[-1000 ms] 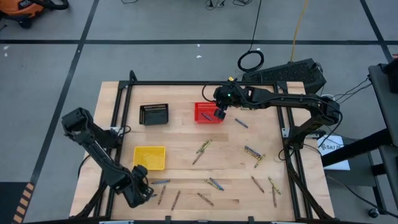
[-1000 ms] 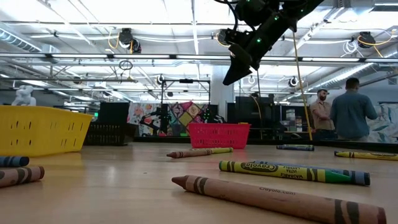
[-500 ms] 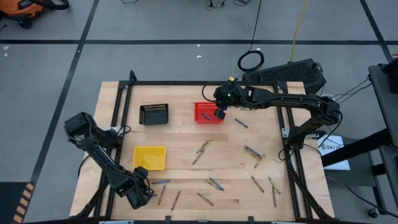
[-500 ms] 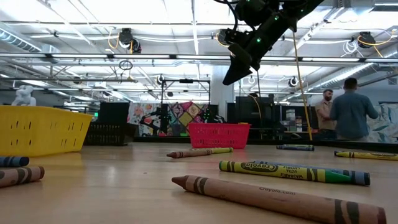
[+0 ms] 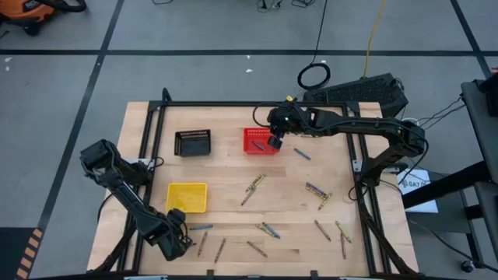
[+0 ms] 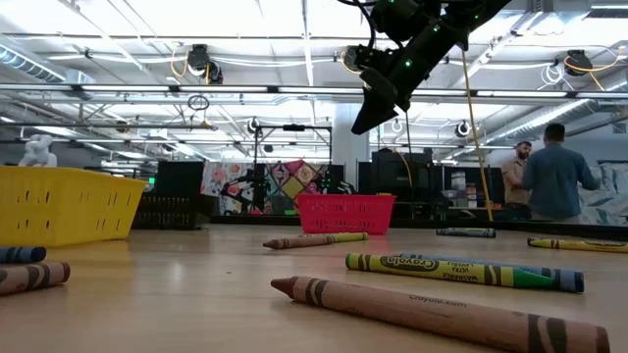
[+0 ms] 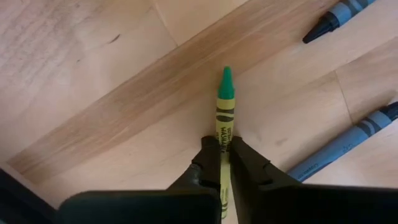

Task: Sort crayons
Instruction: Put the green crayon into the yellow bin

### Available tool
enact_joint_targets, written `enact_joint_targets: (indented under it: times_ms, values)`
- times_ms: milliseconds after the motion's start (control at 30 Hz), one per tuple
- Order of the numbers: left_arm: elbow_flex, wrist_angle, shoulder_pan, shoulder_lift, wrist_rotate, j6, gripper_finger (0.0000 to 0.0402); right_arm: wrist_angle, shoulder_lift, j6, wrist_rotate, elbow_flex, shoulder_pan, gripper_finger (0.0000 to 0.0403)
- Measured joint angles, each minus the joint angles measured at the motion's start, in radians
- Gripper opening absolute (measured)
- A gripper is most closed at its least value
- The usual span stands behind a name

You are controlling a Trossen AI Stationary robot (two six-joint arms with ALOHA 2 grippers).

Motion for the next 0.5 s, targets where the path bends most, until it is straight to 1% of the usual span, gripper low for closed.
enact_joint_targets:
  times_ms: [267, 500]
  values:
    - [-0.001, 0.001, -0.002, -0.034, 0.06, 0.008, 0.001, 0.0, 0.0, -0.002, 0.0, 0.0, 0.0, 0.0091]
    - [-0.001, -0.005, 0.002, -0.118, 0.047, 0.073, 0.001, 0.0, 0.0, -0.002, 0.0, 0.0, 0.0, 0.0091]
